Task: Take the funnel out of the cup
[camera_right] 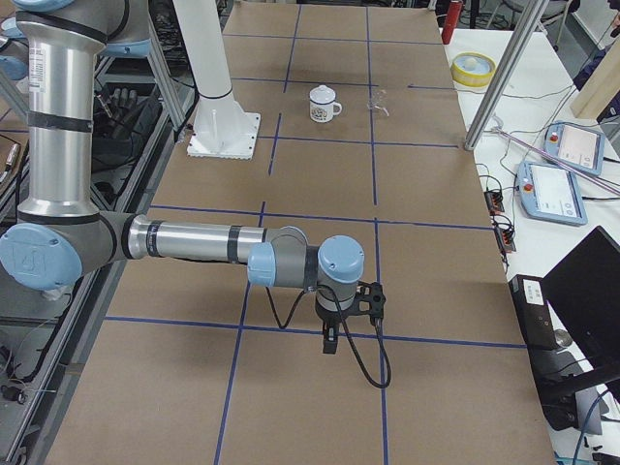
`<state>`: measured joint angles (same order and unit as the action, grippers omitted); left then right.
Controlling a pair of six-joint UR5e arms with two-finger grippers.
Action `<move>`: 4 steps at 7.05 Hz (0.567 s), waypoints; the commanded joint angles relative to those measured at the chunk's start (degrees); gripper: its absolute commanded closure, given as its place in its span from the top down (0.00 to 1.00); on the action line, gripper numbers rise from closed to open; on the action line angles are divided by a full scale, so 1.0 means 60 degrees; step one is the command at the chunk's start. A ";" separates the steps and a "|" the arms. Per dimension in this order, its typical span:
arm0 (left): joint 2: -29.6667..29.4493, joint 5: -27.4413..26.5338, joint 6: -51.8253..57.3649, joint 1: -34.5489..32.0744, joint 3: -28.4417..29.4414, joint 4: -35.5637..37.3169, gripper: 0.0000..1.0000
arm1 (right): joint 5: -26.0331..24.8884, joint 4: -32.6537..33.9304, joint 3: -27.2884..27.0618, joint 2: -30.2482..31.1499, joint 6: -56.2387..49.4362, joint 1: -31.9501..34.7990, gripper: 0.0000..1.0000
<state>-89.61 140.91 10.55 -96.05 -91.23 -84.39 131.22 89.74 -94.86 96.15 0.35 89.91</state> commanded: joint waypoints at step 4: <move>0.0154 -0.0970 -0.0030 0.0012 0.0058 -0.0774 1.00 | 0.0000 0.0000 0.0004 0.0000 0.0000 0.0000 1.00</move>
<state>-88.85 136.12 10.41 -95.98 -90.75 -89.00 131.22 89.74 -94.86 96.15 0.35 89.91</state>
